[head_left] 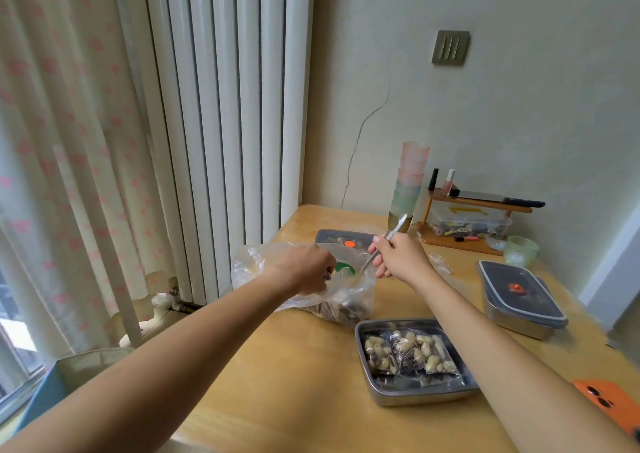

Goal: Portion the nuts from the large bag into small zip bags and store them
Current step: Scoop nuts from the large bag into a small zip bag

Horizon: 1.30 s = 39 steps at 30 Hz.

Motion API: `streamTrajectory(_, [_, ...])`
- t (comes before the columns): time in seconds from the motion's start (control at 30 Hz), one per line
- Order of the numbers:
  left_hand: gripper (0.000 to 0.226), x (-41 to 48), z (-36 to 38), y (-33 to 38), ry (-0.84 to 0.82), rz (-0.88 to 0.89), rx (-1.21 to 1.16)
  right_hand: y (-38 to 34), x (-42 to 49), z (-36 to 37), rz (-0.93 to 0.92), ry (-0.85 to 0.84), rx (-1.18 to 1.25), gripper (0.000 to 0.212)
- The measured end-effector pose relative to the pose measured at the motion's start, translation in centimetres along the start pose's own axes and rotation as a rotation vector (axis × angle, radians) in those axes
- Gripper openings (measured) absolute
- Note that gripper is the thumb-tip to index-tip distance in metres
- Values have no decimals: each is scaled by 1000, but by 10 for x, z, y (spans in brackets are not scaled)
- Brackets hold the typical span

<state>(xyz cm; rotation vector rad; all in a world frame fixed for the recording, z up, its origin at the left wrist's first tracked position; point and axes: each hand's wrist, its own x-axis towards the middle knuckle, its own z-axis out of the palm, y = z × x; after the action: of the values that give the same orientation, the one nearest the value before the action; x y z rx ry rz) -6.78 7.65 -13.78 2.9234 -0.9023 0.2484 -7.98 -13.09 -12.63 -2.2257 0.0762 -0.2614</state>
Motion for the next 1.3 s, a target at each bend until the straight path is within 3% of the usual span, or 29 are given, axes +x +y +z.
streamTrajectory(0.1, [28, 0, 3, -2, -44, 5, -24, 14, 3, 0, 148, 3, 123, 38])
streamTrajectory(0.27, [11, -2, 11, -6, -130, -2, -59, 24, 1, 5, 372, -73, 332, 35])
streamTrajectory(0.4, [14, -3, 17, -7, -175, -13, -88, 23, -3, 10, 436, -62, 419, 32])
streamTrajectory(0.53, [6, -7, 13, -12, -325, -73, -131, 25, 1, 10, 436, 26, 417, 36])
streamTrajectory(0.6, [20, -8, 13, -16, -348, -161, -199, 26, 4, 9, 420, 95, 392, 38])
streamTrajectory(0.77, [34, -10, 30, -26, -84, -436, -616, 21, 7, 5, 373, 214, 348, 36])
streamTrajectory(0.87, [26, -11, 41, -30, 156, -638, -958, 13, 2, 4, 321, 214, 290, 35])
streamTrajectory(0.97, [25, -9, 48, -32, 379, -723, -991, 6, -3, 6, 251, 167, 201, 37])
streamTrajectory(1.03, [30, -9, 50, -29, 406, -675, -969, 2, -6, 7, 221, 144, 161, 37])
streamTrajectory(1.2, [49, -11, 61, -20, 245, -466, -899, -3, -10, 7, 190, 194, 131, 37])
streamTrajectory(1.3, [48, -10, 74, -22, 243, -478, -877, -3, -7, 6, 195, 248, 143, 34])
